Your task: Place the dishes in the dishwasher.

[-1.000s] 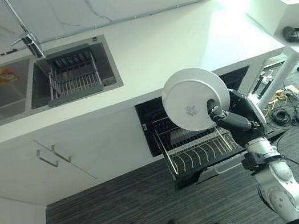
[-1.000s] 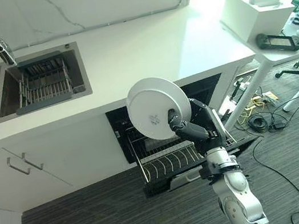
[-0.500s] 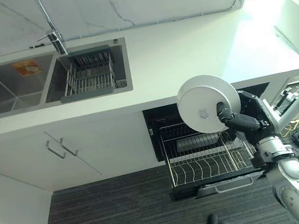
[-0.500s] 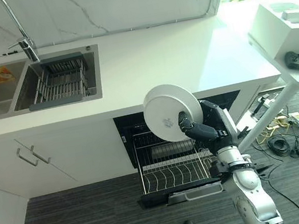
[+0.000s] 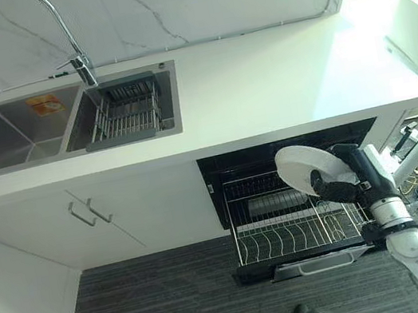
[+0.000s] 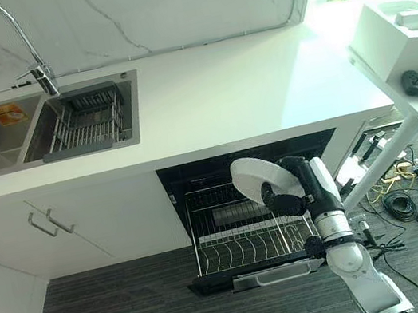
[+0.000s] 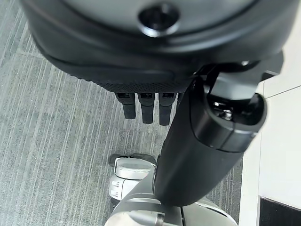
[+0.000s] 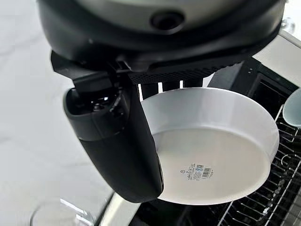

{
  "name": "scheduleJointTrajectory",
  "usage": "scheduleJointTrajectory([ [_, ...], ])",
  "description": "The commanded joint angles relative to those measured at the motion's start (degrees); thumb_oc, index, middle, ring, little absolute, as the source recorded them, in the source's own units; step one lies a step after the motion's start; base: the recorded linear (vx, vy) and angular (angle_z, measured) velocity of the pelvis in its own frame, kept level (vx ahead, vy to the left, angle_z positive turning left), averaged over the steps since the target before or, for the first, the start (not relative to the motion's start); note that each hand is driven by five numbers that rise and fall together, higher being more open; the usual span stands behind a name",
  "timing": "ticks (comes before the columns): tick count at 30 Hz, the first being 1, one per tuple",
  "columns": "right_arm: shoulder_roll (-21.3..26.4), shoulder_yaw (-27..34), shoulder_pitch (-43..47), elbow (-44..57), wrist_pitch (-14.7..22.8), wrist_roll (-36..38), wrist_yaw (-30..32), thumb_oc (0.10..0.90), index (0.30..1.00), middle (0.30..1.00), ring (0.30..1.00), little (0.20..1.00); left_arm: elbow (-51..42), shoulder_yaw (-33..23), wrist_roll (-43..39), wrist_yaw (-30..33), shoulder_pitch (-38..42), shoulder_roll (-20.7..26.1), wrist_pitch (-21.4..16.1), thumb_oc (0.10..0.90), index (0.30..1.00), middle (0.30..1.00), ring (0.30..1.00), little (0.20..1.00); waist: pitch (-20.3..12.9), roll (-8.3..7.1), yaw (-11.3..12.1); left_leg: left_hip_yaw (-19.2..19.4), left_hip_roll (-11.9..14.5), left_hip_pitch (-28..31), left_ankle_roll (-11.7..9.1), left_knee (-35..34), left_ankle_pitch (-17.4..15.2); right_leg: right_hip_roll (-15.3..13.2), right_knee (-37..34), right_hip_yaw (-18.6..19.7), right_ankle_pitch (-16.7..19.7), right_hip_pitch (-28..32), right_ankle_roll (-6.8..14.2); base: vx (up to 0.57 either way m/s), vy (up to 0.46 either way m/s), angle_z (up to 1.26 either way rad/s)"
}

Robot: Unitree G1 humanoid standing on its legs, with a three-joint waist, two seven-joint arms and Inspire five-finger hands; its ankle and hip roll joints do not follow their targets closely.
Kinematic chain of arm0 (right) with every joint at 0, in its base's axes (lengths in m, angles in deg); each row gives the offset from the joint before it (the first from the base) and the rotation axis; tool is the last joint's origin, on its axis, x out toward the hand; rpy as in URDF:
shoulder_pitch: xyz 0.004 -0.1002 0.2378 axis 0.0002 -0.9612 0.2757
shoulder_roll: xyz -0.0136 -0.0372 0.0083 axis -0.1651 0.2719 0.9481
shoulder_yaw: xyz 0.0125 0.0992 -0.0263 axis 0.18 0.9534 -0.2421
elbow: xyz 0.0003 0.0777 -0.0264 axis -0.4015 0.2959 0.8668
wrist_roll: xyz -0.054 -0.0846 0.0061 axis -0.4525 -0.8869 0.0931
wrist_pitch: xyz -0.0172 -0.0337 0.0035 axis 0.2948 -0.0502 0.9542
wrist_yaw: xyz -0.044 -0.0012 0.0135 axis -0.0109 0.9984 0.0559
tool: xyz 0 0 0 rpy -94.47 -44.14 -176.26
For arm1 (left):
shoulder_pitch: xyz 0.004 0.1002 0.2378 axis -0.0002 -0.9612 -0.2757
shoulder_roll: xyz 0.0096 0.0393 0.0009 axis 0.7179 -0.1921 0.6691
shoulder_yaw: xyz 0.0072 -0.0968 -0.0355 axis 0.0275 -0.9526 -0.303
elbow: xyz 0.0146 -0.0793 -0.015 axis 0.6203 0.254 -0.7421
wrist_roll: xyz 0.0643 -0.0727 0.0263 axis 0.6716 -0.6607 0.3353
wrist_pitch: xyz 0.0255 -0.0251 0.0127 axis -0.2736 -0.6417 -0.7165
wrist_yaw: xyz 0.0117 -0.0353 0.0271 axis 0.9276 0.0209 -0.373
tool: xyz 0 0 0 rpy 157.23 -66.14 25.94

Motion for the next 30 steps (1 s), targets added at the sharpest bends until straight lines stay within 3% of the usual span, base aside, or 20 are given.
scheduleJointTrajectory([
  [1, 2.8, 1.5, 6.7, 2.7, 9.8, -8.5, 9.2, 0.400, 0.300, 0.300, 0.300, 0.300, 0.1, 1.8, 2.3, -0.4, 1.8, 1.8, -2.6, 0.800, 0.900, 0.900, 0.900, 0.900, -1.2, -0.53, 0.1, 0.1, 2.3, 1.0, -1.6, 1.9, -7.7, -1.9, -4.0, 2.0, -3.3, 2.7, 6.5, 0.00, 0.000, 0.00],
  [10, 7.2, -6.2, 11.3, -6.5, 7.7, -21.1, 20.6, 0.400, 0.300, 0.300, 0.300, 0.300, 0.6, 3.3, 4.5, -1.0, 2.6, 3.5, -3.0, 0.800, 0.900, 0.900, 0.900, 0.900, -1.7, -0.62, 2.4, -1.0, 1.7, 0.9, -1.5, 1.9, -7.9, -2.6, -4.0, 0.6, -3.5, 3.4, 7.0, 0.01, 0.000, 0.09],
  [25, 6.1, -18.6, 20.8, -27.5, 6.2, -24.3, 20.1, 0.400, 0.300, 0.300, 0.300, 0.300, -2.6, 8.1, 5.9, -2.1, 3.3, 6.4, -1.0, 0.800, 0.900, 0.900, 0.900, 0.900, -0.7, -0.35, 6.9, -3.1, 1.1, 0.1, -1.6, 1.9, -7.0, -4.0, -4.0, -2.4, -2.9, 4.1, 7.4, 0.01, -0.004, 0.11],
  [30, 5.2, -19.0, 23.3, -32.0, 4.4, -24.4, 20.8, 0.400, 0.300, 0.300, 0.300, 0.300, -5.2, 8.7, 2.2, -2.9, 3.0, 7.0, 0.7, 0.800, 0.900, 0.900, 0.900, 0.900, 0.2, 0.32, 8.1, -4.1, 0.8, -0.6, -1.7, 1.9, -6.3, -4.5, -4.0, -3.6, -2.4, 3.9, 7.4, 0.01, 0.001, 0.14],
])
